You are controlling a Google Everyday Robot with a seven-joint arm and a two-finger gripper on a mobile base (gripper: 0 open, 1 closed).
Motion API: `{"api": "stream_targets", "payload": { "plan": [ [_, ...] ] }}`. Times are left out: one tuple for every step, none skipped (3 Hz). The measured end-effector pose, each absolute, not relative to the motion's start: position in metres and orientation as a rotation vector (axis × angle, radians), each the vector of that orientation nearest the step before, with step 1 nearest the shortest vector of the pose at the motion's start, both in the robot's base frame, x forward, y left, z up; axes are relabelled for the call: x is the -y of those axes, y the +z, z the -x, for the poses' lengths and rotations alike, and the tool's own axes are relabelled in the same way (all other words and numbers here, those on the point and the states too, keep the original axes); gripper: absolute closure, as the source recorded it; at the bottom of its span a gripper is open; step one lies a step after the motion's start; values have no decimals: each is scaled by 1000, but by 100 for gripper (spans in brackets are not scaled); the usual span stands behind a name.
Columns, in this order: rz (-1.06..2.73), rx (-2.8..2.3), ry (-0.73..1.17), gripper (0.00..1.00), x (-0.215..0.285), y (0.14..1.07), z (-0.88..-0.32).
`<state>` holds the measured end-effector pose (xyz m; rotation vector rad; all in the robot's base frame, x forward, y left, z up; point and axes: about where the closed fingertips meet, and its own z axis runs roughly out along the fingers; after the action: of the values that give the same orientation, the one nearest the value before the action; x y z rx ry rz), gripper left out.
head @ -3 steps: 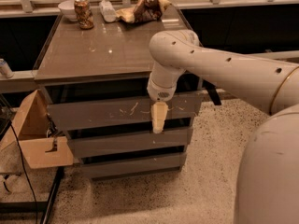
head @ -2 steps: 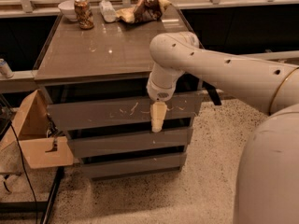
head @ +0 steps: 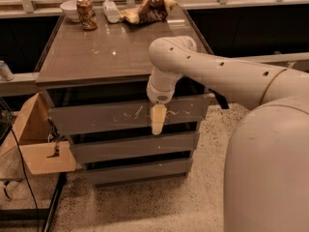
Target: Open top drawer
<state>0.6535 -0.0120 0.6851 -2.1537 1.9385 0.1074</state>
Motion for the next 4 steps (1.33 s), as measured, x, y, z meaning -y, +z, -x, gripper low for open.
{"api": "stream_targets", "payload": {
  "plan": [
    [2169, -1941, 121, 0, 6, 674, -662],
    [2180, -1948, 141, 0, 3, 667, -664],
    [2189, -1965, 166, 0, 4, 659, -662],
    [2198, -1987, 211, 0, 14, 657, -634]
  ]
}}
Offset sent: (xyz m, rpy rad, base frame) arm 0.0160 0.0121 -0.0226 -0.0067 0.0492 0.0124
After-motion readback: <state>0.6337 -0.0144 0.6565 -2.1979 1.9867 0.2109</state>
